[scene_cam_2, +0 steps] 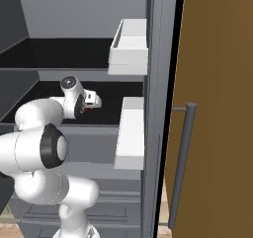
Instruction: Open the fridge, remove the pear, lime, and steak, and place them on any counter.
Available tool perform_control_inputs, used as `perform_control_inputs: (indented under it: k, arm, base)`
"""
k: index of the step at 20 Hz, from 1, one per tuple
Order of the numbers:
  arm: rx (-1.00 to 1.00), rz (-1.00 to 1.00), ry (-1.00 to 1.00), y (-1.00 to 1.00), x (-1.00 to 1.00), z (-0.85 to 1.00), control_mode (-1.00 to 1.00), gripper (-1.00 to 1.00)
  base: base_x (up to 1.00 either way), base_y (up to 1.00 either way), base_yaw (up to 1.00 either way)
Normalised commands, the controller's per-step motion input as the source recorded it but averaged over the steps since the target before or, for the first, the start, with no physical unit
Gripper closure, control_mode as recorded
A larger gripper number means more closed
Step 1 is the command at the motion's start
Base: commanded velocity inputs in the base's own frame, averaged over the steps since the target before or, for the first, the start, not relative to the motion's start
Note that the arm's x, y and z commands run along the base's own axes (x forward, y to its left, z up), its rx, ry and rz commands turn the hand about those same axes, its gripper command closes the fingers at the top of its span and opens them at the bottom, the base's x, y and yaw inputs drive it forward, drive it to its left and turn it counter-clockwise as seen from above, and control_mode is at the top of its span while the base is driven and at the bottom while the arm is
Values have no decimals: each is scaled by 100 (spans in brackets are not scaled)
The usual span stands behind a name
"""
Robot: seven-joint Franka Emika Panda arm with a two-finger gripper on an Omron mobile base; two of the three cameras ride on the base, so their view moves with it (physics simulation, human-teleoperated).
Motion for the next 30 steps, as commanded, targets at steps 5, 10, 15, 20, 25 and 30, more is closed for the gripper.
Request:
perform_control_inputs:
  k: [5, 10, 15, 20, 25, 30]
  arm:
    - [5, -1, -14, -9, -92, 26, -100, 100]
    - [11, 0, -16, -17, -100, 97, -100, 100]
    - [1, 0, -2, -5, -100, 52, -100, 100]
    - [0, 0, 10, 0, -98, 19, -100, 100]
    - [-1, 0, 2, 0, -17, 0, 100, 100]
    - [0, 0, 0, 0, 0, 0, 100, 100]
  base:
    - [0, 0, 0]
    - [0, 0, 0]
    - [0, 0, 0]
    - [0, 0, 0]
    - [-79, 0, 0]
    - [-100, 0, 0]
